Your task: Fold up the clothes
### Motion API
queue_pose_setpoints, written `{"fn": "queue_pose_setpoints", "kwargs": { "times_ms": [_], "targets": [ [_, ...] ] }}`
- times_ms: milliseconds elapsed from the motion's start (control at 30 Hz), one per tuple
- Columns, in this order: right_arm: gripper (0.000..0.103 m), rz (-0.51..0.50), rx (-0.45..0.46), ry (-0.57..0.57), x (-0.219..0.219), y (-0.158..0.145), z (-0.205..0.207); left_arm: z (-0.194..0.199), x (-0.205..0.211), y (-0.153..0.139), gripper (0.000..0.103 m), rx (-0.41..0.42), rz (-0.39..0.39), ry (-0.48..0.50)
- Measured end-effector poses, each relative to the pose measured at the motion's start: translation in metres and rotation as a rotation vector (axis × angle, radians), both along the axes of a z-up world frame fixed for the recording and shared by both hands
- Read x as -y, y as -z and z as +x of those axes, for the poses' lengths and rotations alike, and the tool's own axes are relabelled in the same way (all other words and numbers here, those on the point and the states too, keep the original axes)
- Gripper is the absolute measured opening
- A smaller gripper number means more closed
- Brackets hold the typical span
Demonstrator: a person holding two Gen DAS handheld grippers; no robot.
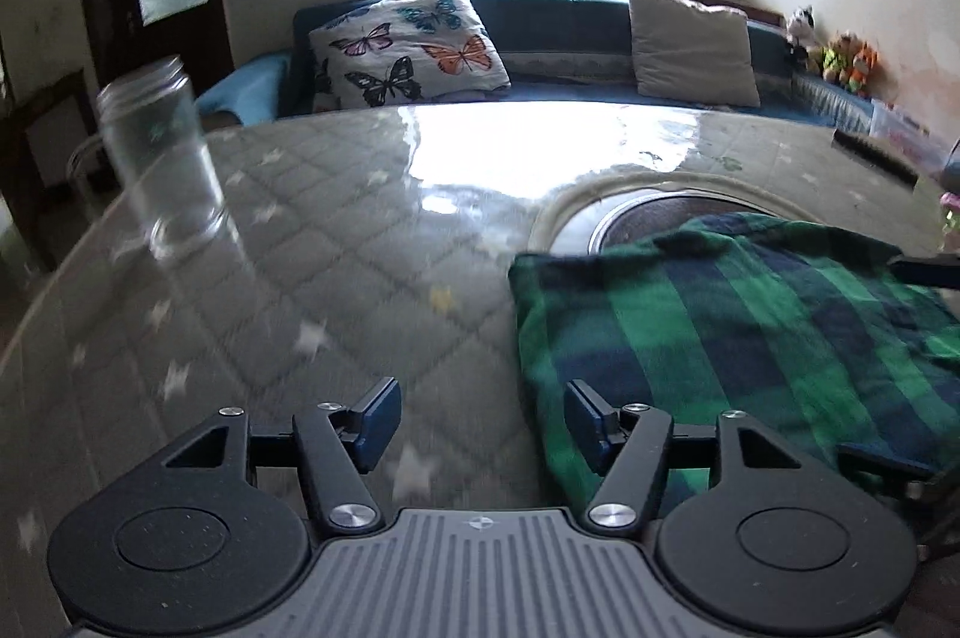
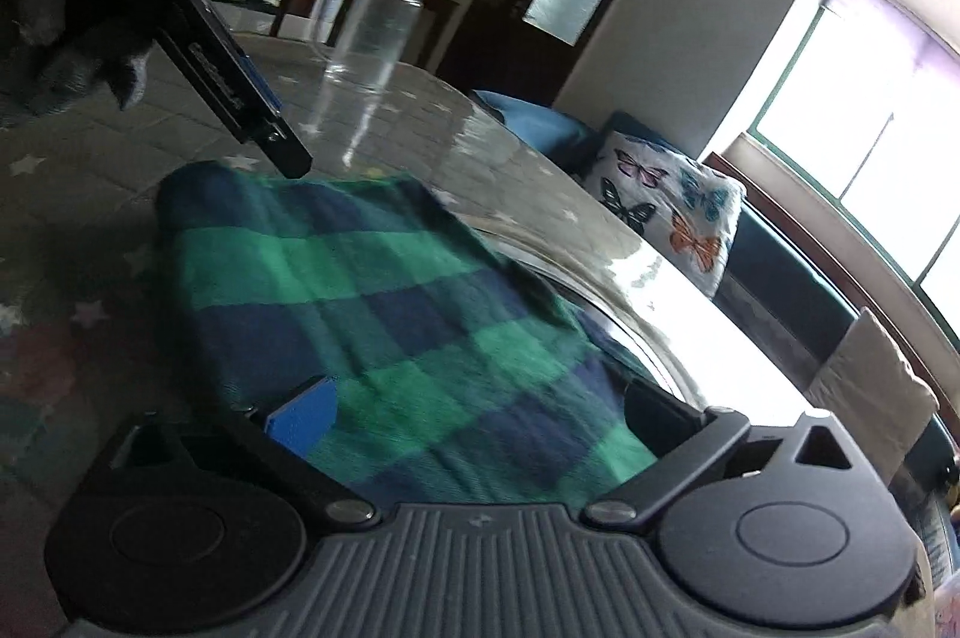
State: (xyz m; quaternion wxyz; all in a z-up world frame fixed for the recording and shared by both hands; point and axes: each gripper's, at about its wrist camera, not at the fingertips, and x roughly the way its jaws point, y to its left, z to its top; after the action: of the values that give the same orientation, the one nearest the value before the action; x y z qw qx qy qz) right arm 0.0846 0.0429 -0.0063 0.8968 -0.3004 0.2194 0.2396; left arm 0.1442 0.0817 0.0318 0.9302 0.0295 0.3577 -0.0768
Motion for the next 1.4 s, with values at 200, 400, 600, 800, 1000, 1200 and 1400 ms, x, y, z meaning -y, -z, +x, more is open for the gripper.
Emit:
{"fn": "queue_pose_setpoints", "kwargs": {
  "times_ms": [200, 400, 600, 800, 1000, 1200, 1400],
  "targets": [
    [0.103, -0.003, 0.025, -0.027, -0.027, 0.004, -0.01, -0.031, -0.004, 0.004, 0.066, 0.003, -0.033, 0.015],
    [0.103, 0.034, 0.017, -0.076, -0.056, 0.01, -0.012, -0.039, -0.004, 0.012, 0.066, -0.009, -0.02, 0.011],
    [0.103, 0.082, -0.003, -0.078, -0.054, 0.004, -0.015, -0.043, -0.004, 0.011, 0.066, 0.001, -0.018, -0.002],
    [0.103, 0.085, 0.023, 0.042, -0.01, 0.001, -0.028, -0.046, 0.006, 0.006, 0.066, 0.027, -0.041, 0.02],
    [0.103, 0.085, 0.036, 0.268, 0.054, 0.0, -0.032, -0.041, 0.017, 0.011, 0.065, 0.014, -0.056, 0.04],
    [0.103, 0.065, 0.029, 0.472, 0.105, 0.008, -0.033, -0.038, 0.021, 0.017, 0.06, -0.012, -0.068, 0.058],
    [0.103, 0.072, 0.033, 0.504, 0.125, 0.01, -0.041, -0.04, 0.024, 0.024, 0.054, -0.057, -0.086, 0.086]
  ]
}}
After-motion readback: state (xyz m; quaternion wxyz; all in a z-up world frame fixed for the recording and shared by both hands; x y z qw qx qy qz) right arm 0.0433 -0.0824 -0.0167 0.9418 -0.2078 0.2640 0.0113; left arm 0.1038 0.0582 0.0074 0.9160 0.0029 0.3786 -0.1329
